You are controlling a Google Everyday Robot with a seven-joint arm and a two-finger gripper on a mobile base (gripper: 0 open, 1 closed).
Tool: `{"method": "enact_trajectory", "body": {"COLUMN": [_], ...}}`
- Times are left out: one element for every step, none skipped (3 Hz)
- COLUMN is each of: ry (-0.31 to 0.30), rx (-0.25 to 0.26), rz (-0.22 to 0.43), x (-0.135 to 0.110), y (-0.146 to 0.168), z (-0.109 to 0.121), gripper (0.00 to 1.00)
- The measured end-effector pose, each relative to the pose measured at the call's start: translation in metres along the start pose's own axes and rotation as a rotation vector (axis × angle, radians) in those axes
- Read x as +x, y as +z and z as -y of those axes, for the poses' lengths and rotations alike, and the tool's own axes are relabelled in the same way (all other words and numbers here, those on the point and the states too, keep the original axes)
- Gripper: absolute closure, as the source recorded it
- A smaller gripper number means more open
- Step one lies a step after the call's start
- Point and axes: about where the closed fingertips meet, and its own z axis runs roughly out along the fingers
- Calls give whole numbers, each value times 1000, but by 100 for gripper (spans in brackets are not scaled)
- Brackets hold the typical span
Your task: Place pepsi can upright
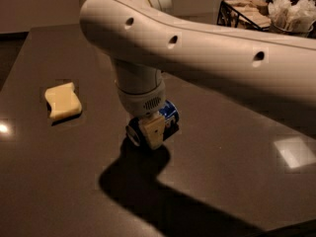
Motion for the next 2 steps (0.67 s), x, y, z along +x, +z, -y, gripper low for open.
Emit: {"method": "enact_trajectory", "body": {"ry": [30, 98], "rx": [-34, -76], "rz": [31, 167], "x": [-2, 9], "y": [-3, -20], "z": [3, 8], "gripper": [64, 88]}}
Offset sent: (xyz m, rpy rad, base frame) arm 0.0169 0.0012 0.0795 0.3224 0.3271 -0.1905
